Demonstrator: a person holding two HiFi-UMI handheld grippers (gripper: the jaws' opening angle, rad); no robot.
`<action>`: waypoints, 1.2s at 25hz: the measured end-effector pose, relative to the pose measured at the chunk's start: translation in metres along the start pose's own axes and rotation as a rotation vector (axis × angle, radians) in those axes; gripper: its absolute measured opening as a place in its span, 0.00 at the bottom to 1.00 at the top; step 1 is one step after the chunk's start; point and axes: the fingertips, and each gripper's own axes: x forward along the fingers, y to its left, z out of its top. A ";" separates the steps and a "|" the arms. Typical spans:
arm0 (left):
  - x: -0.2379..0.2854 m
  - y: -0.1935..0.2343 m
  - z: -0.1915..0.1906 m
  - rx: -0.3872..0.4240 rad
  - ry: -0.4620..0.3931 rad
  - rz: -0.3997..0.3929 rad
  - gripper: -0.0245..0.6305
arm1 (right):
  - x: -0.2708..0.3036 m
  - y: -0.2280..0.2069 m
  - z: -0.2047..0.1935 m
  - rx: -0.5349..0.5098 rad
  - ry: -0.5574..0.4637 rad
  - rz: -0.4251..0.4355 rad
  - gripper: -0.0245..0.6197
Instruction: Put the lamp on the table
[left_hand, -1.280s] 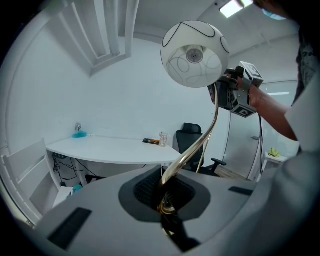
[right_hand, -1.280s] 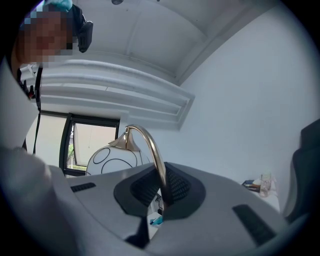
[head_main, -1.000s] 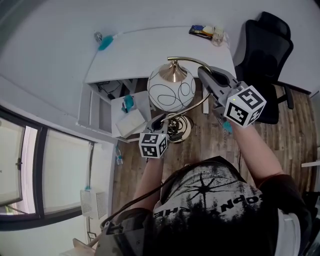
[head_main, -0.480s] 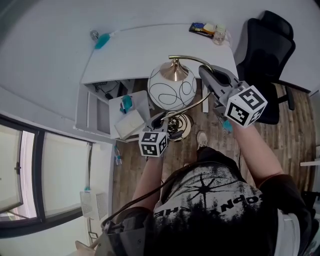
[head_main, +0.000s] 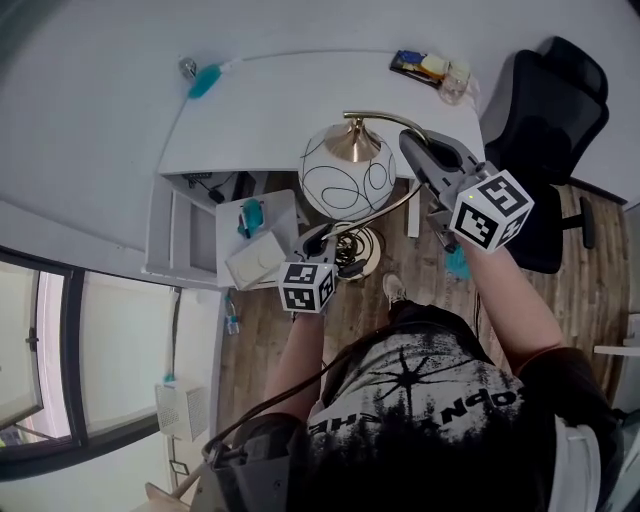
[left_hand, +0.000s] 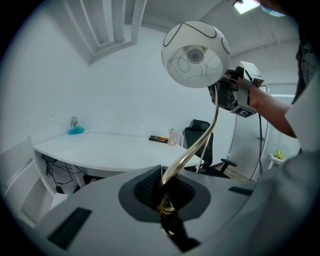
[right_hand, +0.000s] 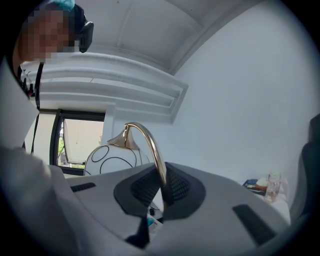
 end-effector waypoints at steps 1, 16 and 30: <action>0.008 0.004 0.005 -0.005 0.002 0.006 0.06 | 0.008 -0.008 0.001 0.008 0.009 0.008 0.06; 0.098 0.028 0.047 -0.054 -0.003 0.101 0.06 | 0.074 -0.107 0.009 0.017 0.016 0.113 0.06; 0.153 0.043 0.072 -0.067 -0.010 0.163 0.06 | 0.111 -0.166 0.013 0.042 -0.005 0.183 0.06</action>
